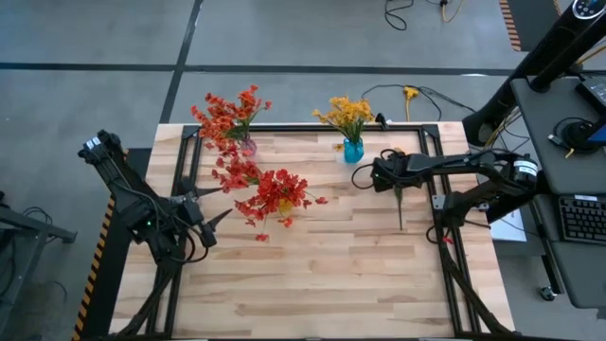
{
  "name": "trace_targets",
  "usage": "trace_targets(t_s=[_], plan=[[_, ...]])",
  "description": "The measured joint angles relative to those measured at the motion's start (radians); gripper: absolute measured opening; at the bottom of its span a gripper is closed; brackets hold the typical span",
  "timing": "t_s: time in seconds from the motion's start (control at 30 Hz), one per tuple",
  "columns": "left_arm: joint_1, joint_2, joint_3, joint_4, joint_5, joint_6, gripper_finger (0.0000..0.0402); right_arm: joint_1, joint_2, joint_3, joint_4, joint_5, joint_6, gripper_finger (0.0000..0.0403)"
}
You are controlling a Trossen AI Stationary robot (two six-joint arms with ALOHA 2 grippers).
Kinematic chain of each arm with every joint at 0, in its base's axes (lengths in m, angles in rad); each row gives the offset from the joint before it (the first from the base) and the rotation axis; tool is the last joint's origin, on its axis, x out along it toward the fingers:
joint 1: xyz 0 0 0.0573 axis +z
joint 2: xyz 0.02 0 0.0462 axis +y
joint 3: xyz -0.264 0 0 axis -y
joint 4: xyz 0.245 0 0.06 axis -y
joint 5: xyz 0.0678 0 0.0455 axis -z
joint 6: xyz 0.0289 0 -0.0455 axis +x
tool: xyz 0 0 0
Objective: Sort flowers into vase by color
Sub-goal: Put the yellow flower into the blue vase
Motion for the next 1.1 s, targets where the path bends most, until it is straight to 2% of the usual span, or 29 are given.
trace_targets(t_s=[0.17,0.3,0.67,0.83,1.1], plan=[[0.0,0.0,0.0,0.0,0.0,0.0,0.0272,-0.033,0.0,-0.06,0.102,-0.011,-0.019,0.0248],[0.0,0.0,0.0,0.0,-0.001,0.0,0.0272,-0.033,-0.003,-0.089,0.16,-0.017,-0.022,0.0227],[0.001,0.0,0.0,0.0,-0.001,0.0,0.0272,-0.033,-0.002,-0.082,0.167,-0.043,-0.002,0.0098],[0.001,0.0,0.0,0.0,-0.001,0.0,0.0272,-0.033,-0.002,-0.078,0.16,-0.043,-0.003,0.0054],[0.001,0.0,0.0,0.001,-0.001,-0.001,0.0272,-0.033,-0.043,-0.079,0.138,-0.071,-0.003,0.0035]])
